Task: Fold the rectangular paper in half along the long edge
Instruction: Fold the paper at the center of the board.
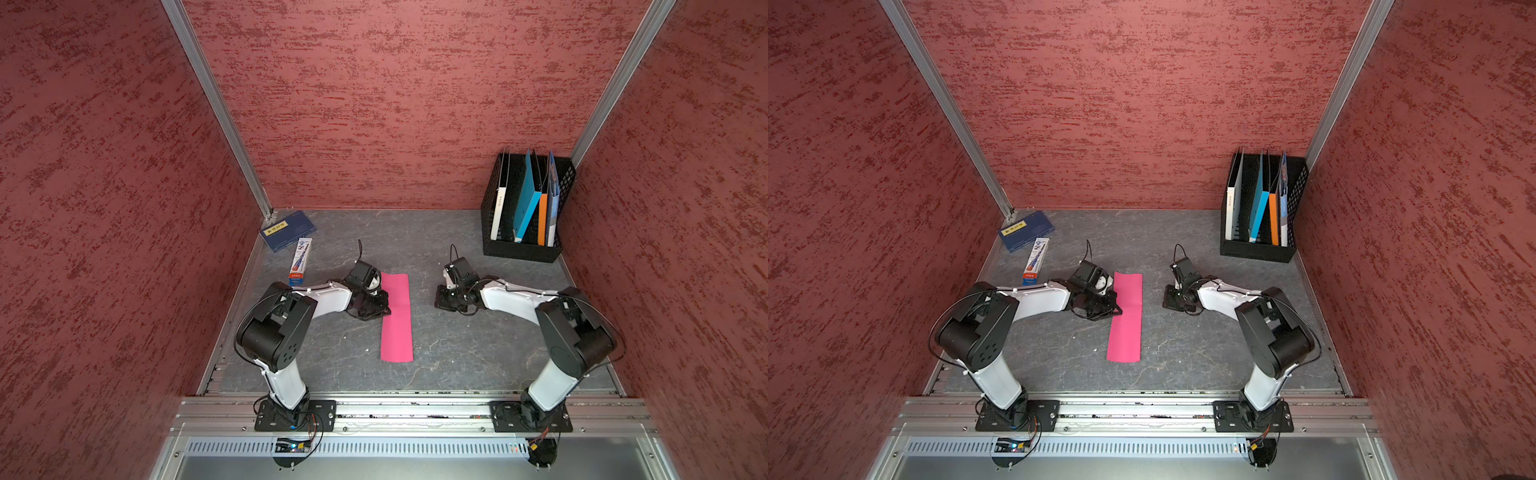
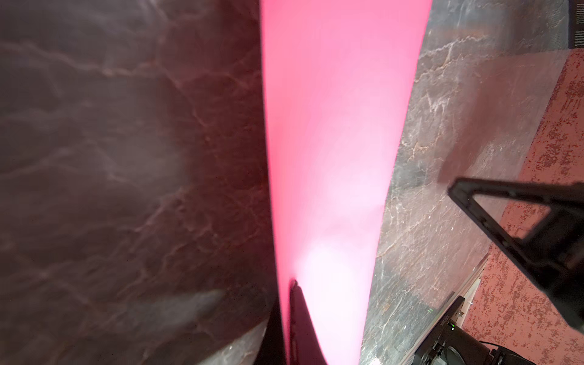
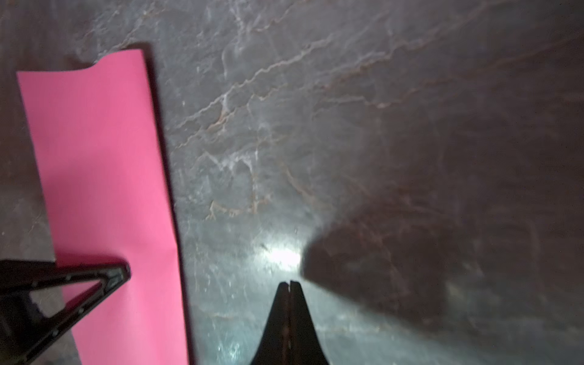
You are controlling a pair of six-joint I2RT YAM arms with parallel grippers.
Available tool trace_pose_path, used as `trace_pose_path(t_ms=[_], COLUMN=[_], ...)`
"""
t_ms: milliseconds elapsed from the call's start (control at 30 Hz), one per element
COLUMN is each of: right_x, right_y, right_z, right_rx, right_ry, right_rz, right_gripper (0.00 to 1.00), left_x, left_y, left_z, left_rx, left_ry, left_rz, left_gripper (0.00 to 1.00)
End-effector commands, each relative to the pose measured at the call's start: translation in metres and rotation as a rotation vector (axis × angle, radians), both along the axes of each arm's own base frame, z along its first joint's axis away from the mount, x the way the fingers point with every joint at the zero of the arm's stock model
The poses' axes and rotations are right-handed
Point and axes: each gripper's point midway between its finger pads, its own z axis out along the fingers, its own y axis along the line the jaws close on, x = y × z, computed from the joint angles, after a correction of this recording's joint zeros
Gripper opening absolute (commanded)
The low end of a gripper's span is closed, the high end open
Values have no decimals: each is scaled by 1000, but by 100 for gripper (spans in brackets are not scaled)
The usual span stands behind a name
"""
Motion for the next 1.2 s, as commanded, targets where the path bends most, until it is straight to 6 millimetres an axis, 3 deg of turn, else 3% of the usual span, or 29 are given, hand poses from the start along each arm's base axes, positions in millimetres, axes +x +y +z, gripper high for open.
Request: trace_pose_path(t_ms=[0, 167, 400, 500, 700, 867, 933, 1033, 1167], right_x=[-26, -58, -58, -56, -57, -60, -62, -65, -80], right_y=[50, 95, 115, 110, 65, 6, -2, 13, 59], right_z=[26, 37, 11, -7, -37, -38, -31, -10, 16], right_rx=[144, 290, 179, 99, -63, -163, -171, -50, 115], right_ry=[-27, 24, 48, 78, 145, 151, 122, 72, 51], right_rz=[182, 272, 292, 279, 183, 42, 29, 55, 203], right_gripper=[0, 0, 0, 0, 0, 0, 0, 0, 0], left_x=[2, 2, 1, 1, 0, -1, -1, -2, -1], left_y=[0, -2, -5, -4, -1, -1, -1, -2, -2], left_z=[6, 6, 10, 12, 13, 12, 12, 11, 11], left_rx=[5, 8, 4, 10, 19, 17, 13, 13, 9], left_ry=[-12, -18, -27, -31, -33, -32, -34, -32, -36], left_rz=[11, 13, 13, 14, 20, 20, 18, 17, 16], left_gripper=[0, 0, 0, 0, 0, 0, 0, 0, 0])
